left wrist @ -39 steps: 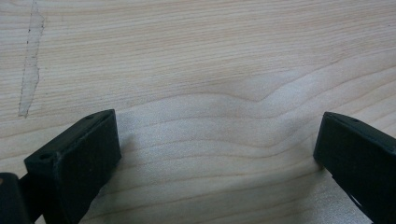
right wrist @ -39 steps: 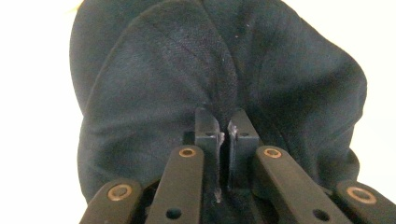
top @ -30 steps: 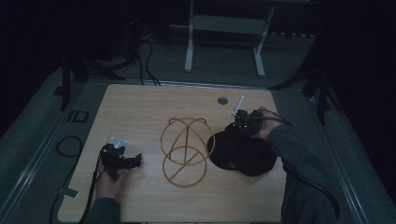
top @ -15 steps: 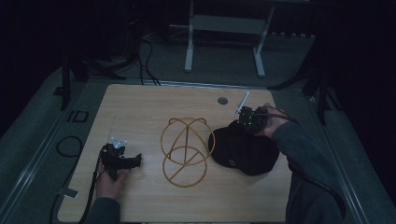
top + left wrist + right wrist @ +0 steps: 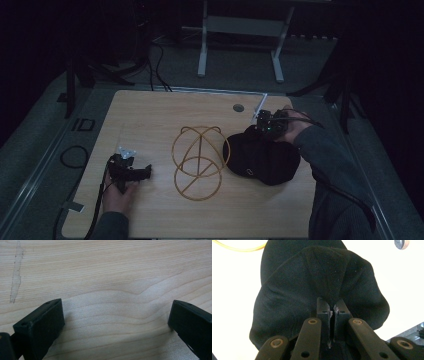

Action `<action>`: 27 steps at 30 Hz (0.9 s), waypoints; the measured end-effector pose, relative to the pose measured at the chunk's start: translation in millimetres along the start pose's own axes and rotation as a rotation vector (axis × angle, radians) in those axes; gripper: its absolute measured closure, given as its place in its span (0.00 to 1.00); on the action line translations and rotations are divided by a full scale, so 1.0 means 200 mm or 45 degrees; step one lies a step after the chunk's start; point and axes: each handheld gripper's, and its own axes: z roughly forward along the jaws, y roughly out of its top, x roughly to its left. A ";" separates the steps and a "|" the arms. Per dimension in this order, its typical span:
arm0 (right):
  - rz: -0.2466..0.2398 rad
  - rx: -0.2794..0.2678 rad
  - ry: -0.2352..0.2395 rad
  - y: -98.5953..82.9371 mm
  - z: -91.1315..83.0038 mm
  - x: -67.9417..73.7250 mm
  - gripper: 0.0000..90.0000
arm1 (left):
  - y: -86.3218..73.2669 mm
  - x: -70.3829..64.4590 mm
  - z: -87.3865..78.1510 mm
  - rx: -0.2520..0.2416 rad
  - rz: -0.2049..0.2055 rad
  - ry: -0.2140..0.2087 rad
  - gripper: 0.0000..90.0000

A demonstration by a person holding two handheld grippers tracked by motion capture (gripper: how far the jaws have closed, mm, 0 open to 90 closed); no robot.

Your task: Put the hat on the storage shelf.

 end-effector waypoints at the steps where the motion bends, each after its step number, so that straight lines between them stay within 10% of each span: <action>1: -0.002 0.002 -0.002 0.00 -0.01 0.00 0.96 | 0.00 0.00 0.00 0.000 0.001 0.000 0.00; 27: -0.080 0.041 -0.065 0.03 -0.23 0.00 0.95 | 0.00 0.00 0.00 0.002 0.001 -0.001 0.00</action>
